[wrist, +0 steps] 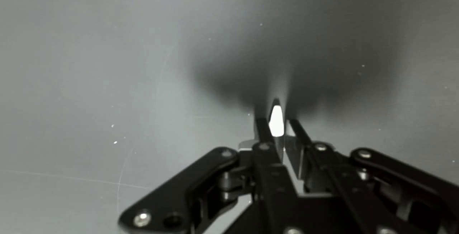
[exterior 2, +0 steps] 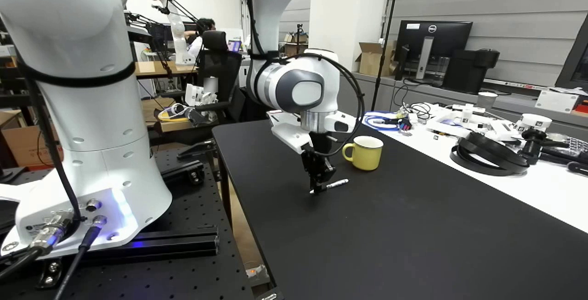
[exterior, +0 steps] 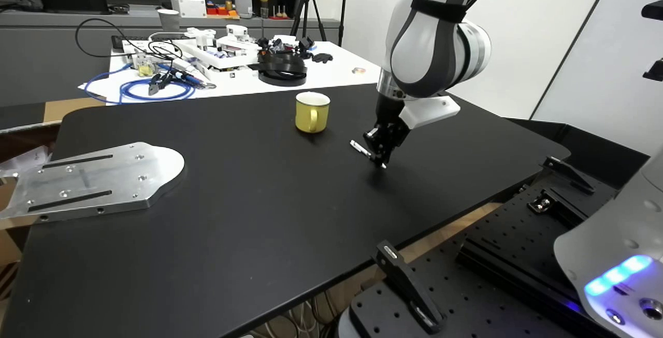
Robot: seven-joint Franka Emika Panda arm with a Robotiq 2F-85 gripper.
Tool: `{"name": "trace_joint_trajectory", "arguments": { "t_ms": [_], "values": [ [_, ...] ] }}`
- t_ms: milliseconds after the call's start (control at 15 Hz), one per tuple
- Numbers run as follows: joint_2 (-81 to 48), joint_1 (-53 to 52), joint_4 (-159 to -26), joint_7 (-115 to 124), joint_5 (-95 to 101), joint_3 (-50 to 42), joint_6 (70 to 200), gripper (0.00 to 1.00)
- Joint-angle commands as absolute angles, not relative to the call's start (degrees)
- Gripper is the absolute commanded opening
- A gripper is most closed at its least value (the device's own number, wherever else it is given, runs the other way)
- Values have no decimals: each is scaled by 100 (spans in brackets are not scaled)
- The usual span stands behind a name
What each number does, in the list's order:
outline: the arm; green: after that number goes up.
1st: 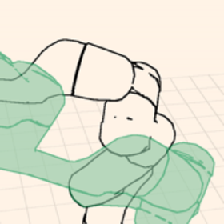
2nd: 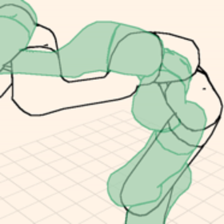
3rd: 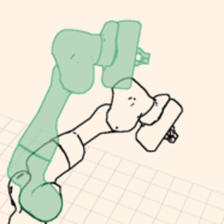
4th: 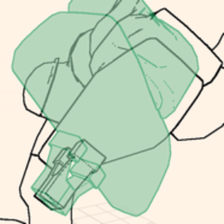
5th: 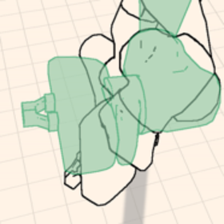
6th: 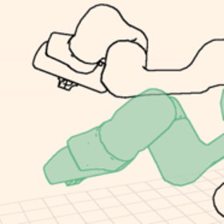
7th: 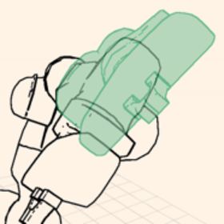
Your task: Place the pen on the table
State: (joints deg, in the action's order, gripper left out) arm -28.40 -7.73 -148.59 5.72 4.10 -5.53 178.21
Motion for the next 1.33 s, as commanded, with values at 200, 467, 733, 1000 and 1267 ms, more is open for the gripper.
{"name": "trace_joint_trajectory", "arguments": {
  "t_ms": [200, 467, 733, 1000, 1267],
  "values": [
    [-2600, -622, -14699, 376, 273, -518, 17433, 70],
    [-2400, -648, -14694, 383, 296, -564, 17313, 96],
    [-2192, -487, -14716, 305, 260, -357, 17007, 100],
    [-2276, -457, -14659, 190, 338, -177, 16945, 100],
    [-2230, -413, -14660, 124, 332, -60, 16880, 100]
  ]
}}
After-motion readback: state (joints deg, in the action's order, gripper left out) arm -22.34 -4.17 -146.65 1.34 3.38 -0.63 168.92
